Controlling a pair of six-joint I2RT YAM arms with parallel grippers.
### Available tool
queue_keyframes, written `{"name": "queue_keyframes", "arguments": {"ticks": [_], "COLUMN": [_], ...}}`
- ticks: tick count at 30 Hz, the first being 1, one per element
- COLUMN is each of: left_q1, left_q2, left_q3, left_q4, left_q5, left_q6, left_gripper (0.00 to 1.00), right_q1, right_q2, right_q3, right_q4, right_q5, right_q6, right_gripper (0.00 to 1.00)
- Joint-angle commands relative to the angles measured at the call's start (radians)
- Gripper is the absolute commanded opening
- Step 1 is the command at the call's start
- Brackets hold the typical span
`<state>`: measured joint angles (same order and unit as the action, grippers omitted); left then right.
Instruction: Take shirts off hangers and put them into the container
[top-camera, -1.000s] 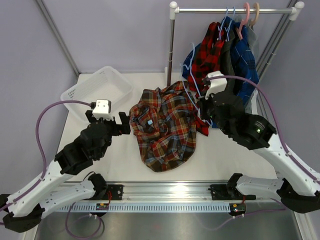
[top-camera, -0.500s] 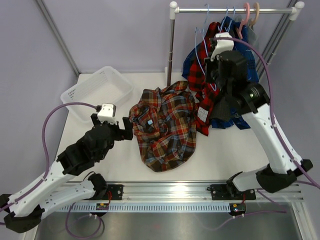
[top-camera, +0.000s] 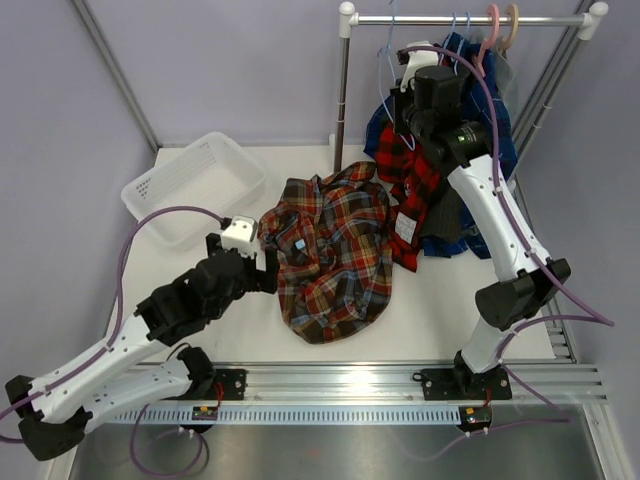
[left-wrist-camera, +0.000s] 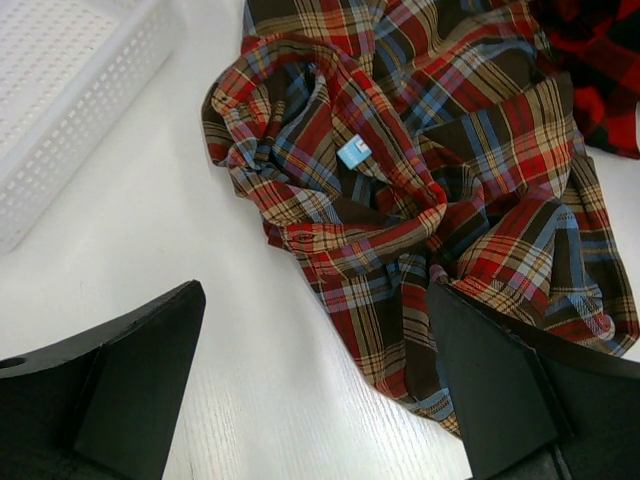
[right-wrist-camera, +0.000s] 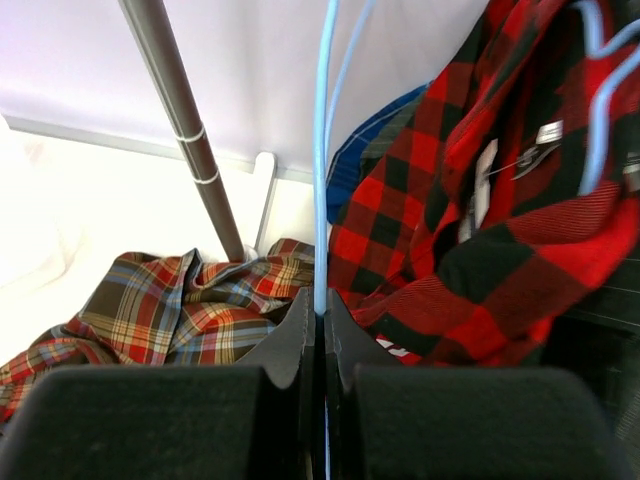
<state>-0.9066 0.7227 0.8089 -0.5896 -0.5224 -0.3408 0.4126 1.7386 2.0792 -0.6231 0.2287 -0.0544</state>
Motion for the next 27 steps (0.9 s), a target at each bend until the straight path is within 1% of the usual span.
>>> {"name": "queue_keyframes", "arguments": {"ticks": [1,6,8,9,10,11,13,14,15,16,17,21,23,25,26,27], "left_q1": [0.0,0.0,0.0,-0.002,-0.003,-0.005,-0.029,-0.041,-0.07,-0.084,-0.118,-0.179,-0.19,-0.193,-0.193,-0.193], "left_q2": [0.03,0.119,0.144,0.171,0.185,0.201,0.256,0.279,0.303,0.355,0.383,0.516,0.607,0.665,0.723,0.751], "left_q3": [-0.001,0.026,0.039,0.044,0.05,0.062,0.082,0.093,0.12,0.136,0.151,0.197,0.208,0.22,0.222,0.225], "left_q4": [0.031,0.034,0.033,0.034,0.034,0.036,0.042,0.043,0.047,0.047,0.053,0.132,0.174,0.218,0.234,0.246], "left_q5": [0.071,0.166,0.197,0.22,0.232,0.242,0.245,0.24,0.216,0.2,0.193,0.17,0.154,0.121,0.102,0.05], "left_q6": [0.005,0.006,0.011,0.011,0.01,0.011,0.01,0.01,0.008,0.005,0.002,-0.017,-0.044,-0.064,-0.076,-0.082], "left_gripper": [0.99,0.99,0.99,0.99,0.99,0.99,0.99,0.99,0.99,0.99,0.99,0.99,0.99,0.99,0.99,0.99], "right_q1": [-0.003,-0.003,-0.003,-0.003,-0.003,-0.005,-0.003,-0.003,-0.003,-0.001,-0.003,-0.003,-0.003,-0.003,-0.003,-0.003], "right_q2": [-0.007,-0.047,-0.074,-0.085,-0.1,-0.129,-0.168,-0.204,-0.223,-0.243,-0.282,-0.399,-0.486,-0.548,-0.61,-0.64], "right_q3": [-0.022,-0.168,-0.2,-0.227,-0.24,-0.251,-0.289,-0.3,-0.318,-0.327,-0.338,-0.435,-0.484,-0.56,-0.614,-0.64], "right_q4": [0.052,0.114,0.129,0.132,0.134,0.137,0.144,0.142,0.137,0.132,0.12,0.103,0.103,0.108,0.111,0.114], "right_q5": [-0.043,-0.054,-0.052,-0.052,-0.052,-0.054,-0.058,-0.058,-0.06,-0.063,-0.065,-0.068,-0.071,-0.081,-0.089,-0.098], "right_q6": [-0.012,0.028,0.037,0.041,0.041,0.044,0.045,0.048,0.048,0.048,0.048,0.057,0.094,0.117,0.132,0.139], "right_gripper": [0.0,0.0,0.09,0.15,0.23,0.45,0.74,0.91,0.97,0.99,1.0,1.0,1.0,1.0,0.99,1.0]}}
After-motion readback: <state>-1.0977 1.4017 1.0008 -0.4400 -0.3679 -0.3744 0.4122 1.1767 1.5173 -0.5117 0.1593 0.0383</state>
